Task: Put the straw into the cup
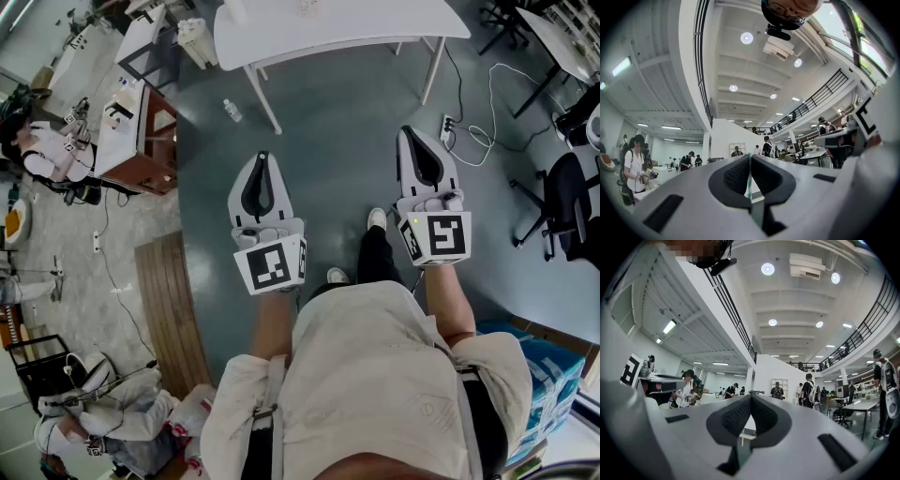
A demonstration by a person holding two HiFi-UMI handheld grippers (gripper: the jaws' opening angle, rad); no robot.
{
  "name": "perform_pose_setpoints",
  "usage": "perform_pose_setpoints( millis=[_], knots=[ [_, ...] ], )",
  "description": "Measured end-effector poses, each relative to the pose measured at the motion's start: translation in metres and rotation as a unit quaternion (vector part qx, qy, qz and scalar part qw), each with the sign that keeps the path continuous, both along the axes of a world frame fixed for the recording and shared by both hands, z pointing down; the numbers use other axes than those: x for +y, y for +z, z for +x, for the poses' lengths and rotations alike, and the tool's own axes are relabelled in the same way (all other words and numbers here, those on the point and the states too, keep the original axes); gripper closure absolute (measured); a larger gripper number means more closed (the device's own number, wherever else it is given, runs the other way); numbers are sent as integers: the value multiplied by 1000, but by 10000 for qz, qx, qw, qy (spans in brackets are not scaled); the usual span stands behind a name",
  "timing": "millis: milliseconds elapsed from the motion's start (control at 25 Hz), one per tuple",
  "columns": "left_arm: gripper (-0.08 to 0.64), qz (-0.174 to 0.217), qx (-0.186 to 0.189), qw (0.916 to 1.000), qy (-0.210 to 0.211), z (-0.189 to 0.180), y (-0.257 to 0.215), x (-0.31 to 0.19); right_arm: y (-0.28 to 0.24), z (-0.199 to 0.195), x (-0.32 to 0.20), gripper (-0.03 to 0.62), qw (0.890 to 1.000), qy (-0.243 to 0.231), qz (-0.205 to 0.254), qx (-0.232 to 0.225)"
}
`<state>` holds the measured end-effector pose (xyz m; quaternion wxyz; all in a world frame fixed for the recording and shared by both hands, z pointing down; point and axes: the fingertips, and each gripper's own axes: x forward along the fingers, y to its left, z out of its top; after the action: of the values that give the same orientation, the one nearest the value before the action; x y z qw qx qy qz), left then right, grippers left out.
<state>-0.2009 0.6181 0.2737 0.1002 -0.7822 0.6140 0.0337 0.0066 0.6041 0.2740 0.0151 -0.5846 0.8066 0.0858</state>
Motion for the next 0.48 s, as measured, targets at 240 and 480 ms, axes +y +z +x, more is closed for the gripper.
perform_pose_setpoints(
  millis=[240,480],
  knots=[
    [546,-67,-15,10000,-9,9,3,-7,6,9,-7,591,10000,-24,-36,23],
    [546,-155,-59,9999,-2,15,8,-22,14,16,-23,591,9999,-9,-149,-29]
  ],
)
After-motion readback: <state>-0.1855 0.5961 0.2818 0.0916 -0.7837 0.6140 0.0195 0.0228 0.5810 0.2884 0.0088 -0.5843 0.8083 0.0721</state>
